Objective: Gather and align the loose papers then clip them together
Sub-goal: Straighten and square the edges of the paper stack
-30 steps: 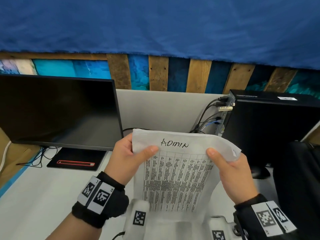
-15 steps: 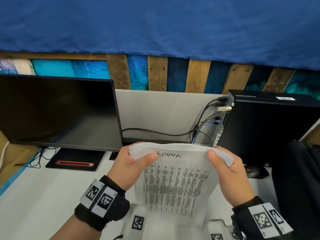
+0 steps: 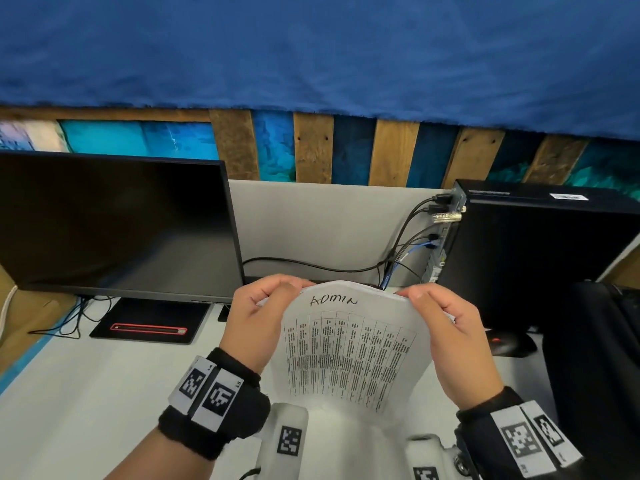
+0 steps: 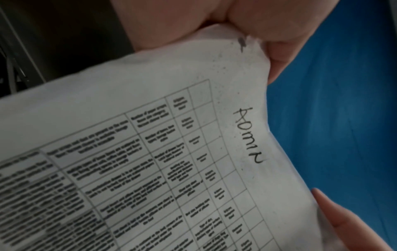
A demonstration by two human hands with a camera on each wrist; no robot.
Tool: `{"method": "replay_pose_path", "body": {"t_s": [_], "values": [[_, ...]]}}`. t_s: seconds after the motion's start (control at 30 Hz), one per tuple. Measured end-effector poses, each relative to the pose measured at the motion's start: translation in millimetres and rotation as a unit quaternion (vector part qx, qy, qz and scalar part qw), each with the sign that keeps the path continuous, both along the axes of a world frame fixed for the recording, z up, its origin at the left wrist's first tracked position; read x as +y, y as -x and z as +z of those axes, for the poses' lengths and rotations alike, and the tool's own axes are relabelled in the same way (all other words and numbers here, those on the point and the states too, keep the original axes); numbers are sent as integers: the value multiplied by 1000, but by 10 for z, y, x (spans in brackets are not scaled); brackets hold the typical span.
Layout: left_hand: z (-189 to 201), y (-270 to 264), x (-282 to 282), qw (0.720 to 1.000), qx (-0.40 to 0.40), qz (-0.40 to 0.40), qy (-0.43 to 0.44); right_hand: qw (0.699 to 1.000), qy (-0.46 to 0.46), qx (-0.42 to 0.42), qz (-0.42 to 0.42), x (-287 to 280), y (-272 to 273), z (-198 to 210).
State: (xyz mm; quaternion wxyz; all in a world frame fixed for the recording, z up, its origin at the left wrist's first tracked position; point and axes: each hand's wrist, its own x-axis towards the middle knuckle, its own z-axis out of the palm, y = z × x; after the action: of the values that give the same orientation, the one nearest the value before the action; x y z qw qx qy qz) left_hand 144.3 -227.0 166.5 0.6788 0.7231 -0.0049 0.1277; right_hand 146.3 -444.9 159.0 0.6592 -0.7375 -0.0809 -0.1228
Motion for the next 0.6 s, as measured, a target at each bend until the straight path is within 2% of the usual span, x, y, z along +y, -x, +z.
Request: {"method": "replay_pose_path", "body": {"t_s": [0.2, 0.3, 0.47, 0.6], "values": [[17, -8, -2, 1000, 20, 7, 14, 999, 15, 24, -16, 19, -53, 27], [52, -32, 13, 1000, 5, 13, 11, 999, 27, 20, -16, 23, -61, 35], [160, -72, 38, 998, -49, -14, -22, 1000, 22, 11, 1, 24, -44, 37], [164, -97, 32, 995, -58, -18, -80, 999, 28, 6, 21, 12, -5, 20]]}}
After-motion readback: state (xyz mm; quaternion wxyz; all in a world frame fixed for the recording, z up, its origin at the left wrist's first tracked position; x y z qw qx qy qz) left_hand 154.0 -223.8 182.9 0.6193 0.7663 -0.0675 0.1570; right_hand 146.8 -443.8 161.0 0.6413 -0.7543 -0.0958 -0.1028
